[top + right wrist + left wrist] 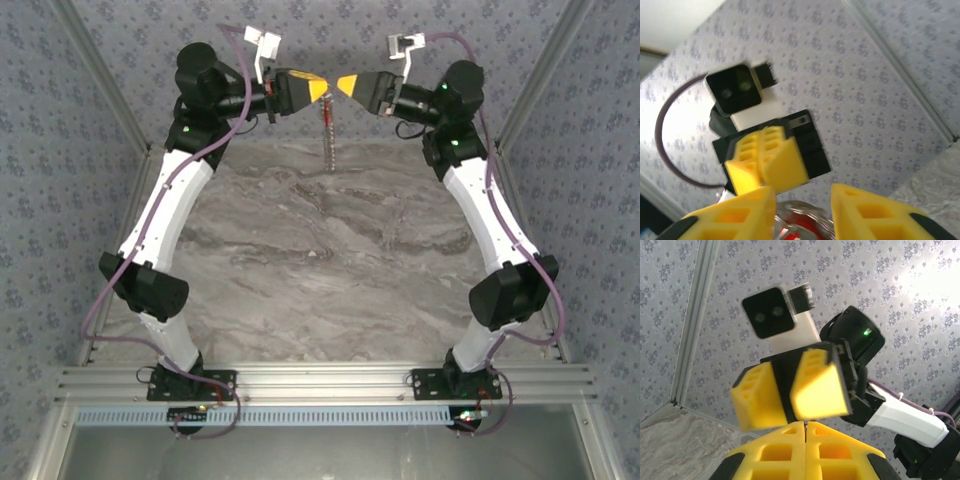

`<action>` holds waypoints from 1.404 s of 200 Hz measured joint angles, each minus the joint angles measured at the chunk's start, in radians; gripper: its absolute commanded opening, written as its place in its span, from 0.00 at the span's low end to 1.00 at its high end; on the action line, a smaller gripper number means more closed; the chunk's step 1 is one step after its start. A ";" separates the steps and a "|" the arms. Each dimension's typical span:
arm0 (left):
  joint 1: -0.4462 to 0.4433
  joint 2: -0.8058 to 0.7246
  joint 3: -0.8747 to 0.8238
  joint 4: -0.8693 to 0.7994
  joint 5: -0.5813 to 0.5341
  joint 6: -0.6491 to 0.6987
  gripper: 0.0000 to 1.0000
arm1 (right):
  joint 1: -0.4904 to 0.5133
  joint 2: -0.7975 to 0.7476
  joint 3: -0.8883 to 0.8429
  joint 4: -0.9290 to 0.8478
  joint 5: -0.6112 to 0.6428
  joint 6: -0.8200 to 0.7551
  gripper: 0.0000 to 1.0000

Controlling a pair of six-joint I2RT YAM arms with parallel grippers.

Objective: Put the keys on the keyring

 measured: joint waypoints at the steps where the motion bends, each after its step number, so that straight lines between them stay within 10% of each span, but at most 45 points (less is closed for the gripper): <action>1: 0.000 0.000 0.000 0.001 -0.002 0.000 0.00 | -0.003 -0.001 -0.004 0.005 0.002 0.006 0.42; 281: -0.008 -0.010 -0.049 0.177 -0.068 -0.091 0.00 | 0.154 -0.203 -0.145 -0.322 0.384 -0.331 0.52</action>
